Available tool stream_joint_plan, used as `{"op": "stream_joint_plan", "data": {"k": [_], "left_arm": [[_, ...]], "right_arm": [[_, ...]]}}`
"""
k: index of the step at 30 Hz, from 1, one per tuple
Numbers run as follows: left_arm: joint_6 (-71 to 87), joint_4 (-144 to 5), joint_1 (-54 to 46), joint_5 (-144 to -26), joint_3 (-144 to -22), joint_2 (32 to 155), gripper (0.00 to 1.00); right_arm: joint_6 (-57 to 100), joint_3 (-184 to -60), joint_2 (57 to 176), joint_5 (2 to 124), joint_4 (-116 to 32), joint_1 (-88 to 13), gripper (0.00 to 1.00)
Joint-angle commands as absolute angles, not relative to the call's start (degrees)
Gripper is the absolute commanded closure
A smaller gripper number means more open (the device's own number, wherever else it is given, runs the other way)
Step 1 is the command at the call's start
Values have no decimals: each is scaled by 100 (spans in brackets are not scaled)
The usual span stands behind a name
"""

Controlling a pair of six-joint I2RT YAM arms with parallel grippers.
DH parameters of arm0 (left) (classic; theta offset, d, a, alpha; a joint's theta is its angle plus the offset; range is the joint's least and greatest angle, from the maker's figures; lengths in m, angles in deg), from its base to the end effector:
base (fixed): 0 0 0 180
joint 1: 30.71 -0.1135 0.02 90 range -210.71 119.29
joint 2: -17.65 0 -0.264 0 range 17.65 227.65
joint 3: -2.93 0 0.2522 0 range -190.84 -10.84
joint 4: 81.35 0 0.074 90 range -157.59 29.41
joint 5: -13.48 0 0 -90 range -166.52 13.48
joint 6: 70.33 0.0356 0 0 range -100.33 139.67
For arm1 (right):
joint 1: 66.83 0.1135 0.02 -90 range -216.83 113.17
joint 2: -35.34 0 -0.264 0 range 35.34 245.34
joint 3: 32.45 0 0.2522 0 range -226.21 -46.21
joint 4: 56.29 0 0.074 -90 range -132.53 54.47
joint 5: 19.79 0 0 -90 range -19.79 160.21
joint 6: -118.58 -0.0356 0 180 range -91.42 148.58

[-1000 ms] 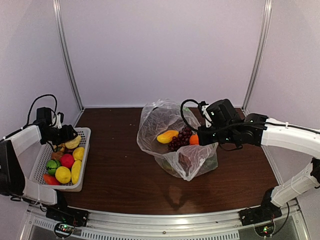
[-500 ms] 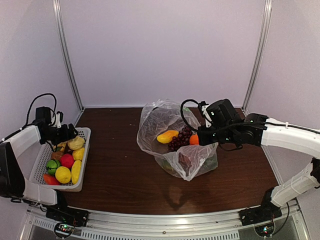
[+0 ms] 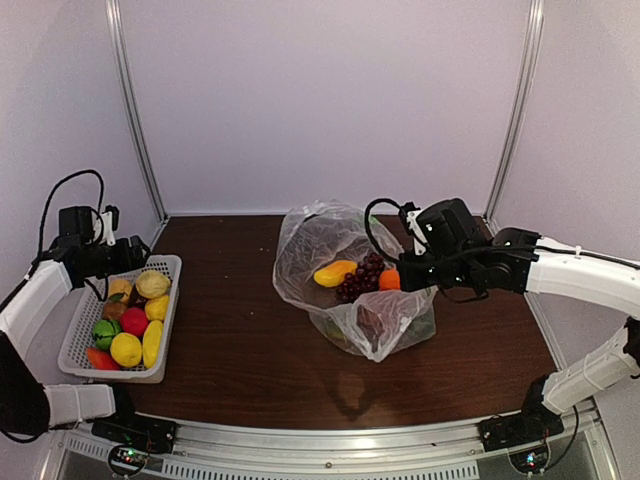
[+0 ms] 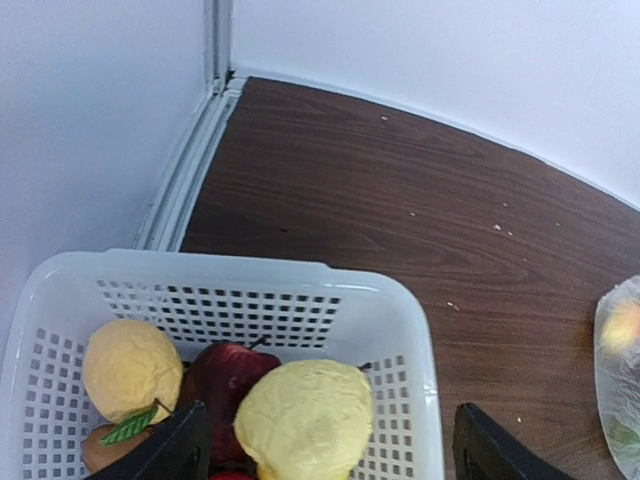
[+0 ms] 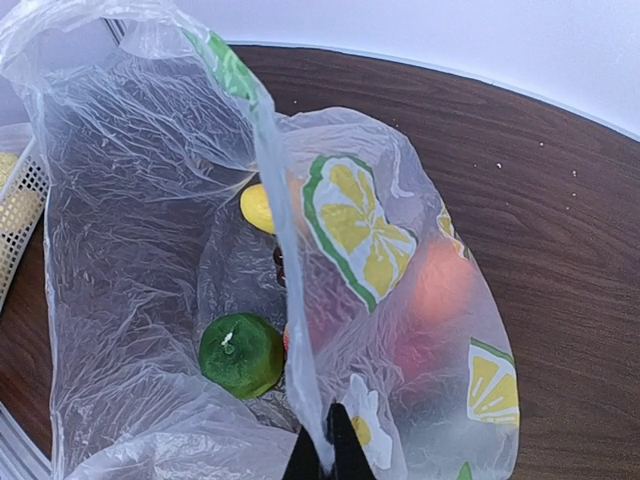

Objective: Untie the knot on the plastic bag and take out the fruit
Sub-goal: Reach into the gripper of the takeout bag.

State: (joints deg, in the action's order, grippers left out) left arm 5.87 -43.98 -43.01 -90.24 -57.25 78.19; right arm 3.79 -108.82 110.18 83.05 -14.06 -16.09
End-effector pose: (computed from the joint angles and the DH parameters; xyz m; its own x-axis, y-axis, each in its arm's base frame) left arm 0.2248 0.0404 0.2753 -0.5750 -0.3625 -0.7335 -0.1656 0.9295 -0.3296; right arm 0.1868 0.2160 0.3042 -0.6465 -0.1450 -0.7490 -0.4155 0.8903 0.1863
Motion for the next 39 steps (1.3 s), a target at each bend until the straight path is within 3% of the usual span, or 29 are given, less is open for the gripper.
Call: {"op": "stream_joint_plan", "data": {"k": [1, 11, 18, 31, 39], "left_arm": [[524, -4389, -3195, -8924, -5892, 7481, 16], [-233, -4464, 468, -8164, -6815, 8119, 20], [-462, -4989, 1974, -8083, -7658, 9463, 26], [-585, -5248, 2401, -7914, -8979, 11482, 40], [-516, -5144, 2387, -7736, -9731, 12487, 43]], "right_arm": [[415, -10950, 10806, 8333, -1341, -1631, 100], [393, -10899, 10690, 8294, -1352, -1635, 100], [330, -10818, 10645, 8229, -1408, -1634, 100], [327, -10773, 10547, 8218, -1361, -1632, 100], [331, -10786, 10554, 8186, -1369, -1632, 100]]}}
